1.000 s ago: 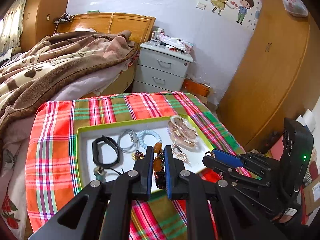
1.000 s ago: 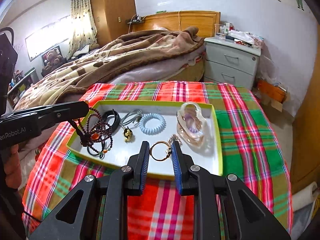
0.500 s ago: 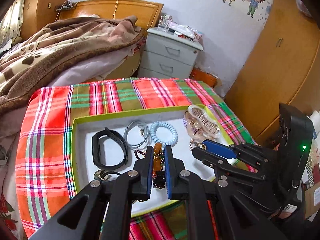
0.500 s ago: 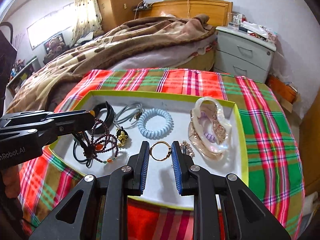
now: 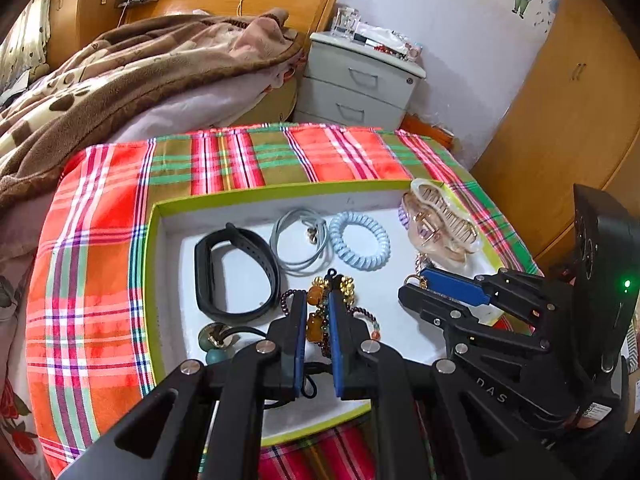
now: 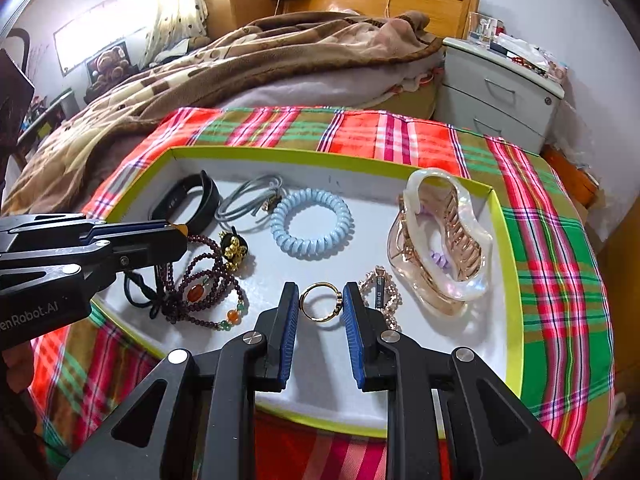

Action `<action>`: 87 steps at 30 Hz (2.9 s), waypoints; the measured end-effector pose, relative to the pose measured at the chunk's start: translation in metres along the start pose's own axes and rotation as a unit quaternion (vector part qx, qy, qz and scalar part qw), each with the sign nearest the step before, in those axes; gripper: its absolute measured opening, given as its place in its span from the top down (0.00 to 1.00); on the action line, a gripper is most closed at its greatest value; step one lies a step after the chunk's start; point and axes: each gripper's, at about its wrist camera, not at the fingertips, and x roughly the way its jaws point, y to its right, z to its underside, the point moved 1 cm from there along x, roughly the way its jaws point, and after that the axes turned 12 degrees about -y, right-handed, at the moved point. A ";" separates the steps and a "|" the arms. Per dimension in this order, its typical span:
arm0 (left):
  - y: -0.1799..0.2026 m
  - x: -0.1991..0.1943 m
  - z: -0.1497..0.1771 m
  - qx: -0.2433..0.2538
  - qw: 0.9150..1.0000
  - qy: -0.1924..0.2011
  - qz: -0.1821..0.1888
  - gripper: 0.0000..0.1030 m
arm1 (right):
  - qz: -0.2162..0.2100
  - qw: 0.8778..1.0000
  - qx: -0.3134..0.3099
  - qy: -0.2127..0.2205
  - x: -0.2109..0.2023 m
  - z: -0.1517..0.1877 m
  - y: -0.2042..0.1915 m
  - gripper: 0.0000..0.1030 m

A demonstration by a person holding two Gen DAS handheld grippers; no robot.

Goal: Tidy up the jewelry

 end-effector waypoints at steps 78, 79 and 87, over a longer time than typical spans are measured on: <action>0.040 -0.071 0.111 -0.072 0.980 0.082 -0.169 0.52 | 0.015 0.992 0.073 0.103 -0.093 0.088 -0.037 0.67; 0.040 -0.071 0.112 -0.071 0.980 0.081 -0.169 0.52 | 0.015 0.992 0.073 0.103 -0.093 0.088 -0.037 0.67; 0.040 -0.072 0.115 -0.075 0.979 0.080 -0.171 0.52 | 0.015 0.992 0.072 0.104 -0.093 0.089 -0.037 0.67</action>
